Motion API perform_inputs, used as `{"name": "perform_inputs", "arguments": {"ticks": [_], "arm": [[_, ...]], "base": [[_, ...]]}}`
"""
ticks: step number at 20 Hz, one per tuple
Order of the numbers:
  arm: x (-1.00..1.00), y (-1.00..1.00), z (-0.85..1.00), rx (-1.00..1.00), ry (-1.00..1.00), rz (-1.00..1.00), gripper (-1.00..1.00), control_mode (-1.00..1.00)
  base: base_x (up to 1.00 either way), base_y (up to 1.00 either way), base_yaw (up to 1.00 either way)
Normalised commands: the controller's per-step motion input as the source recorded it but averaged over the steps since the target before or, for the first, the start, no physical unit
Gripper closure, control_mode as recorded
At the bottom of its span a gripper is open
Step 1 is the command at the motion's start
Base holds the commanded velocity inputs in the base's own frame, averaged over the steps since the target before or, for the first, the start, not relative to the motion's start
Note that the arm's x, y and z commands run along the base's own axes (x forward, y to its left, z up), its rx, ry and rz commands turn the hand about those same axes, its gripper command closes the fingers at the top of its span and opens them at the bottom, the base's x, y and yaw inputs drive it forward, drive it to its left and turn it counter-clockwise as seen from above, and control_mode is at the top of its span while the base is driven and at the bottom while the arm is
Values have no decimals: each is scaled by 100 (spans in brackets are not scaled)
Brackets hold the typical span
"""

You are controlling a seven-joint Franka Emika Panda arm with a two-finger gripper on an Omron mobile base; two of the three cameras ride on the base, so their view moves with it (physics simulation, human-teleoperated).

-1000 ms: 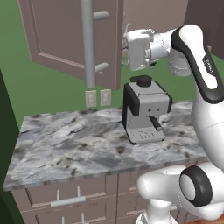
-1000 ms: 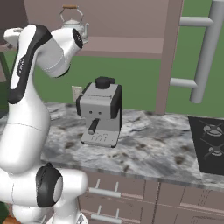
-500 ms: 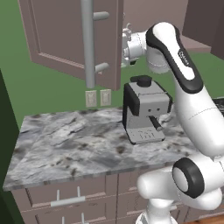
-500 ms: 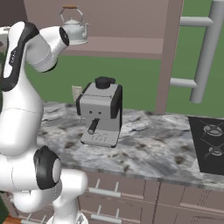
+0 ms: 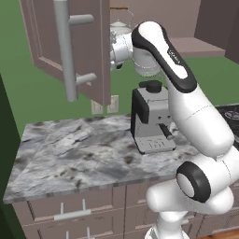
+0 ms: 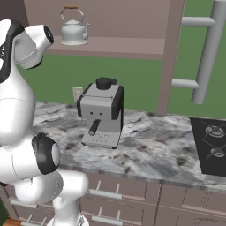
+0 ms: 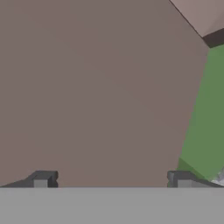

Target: Open the cabinet, pick the kettle from the cabinet, and place it in the sink.

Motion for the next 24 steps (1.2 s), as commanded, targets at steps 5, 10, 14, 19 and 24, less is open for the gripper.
{"name": "perform_inputs", "arguments": {"ticks": [5, 10, 14, 19, 24], "arm": [[0, 74, -2, -3, 0, 3, -100, -100], [2, 72, -7, -4, -4, 0, -100, -100], [13, 20, -7, -5, 0, -10, -100, -100], [15, -31, -1, -13, 1, -19, -100, -100], [2, -50, 6, -9, -1, -17, -100, -100]], "base": [[0, 0, 0], [0, 0, 0], [0, 0, 0], [0, 0, 0], [0, 0, 0]]}}
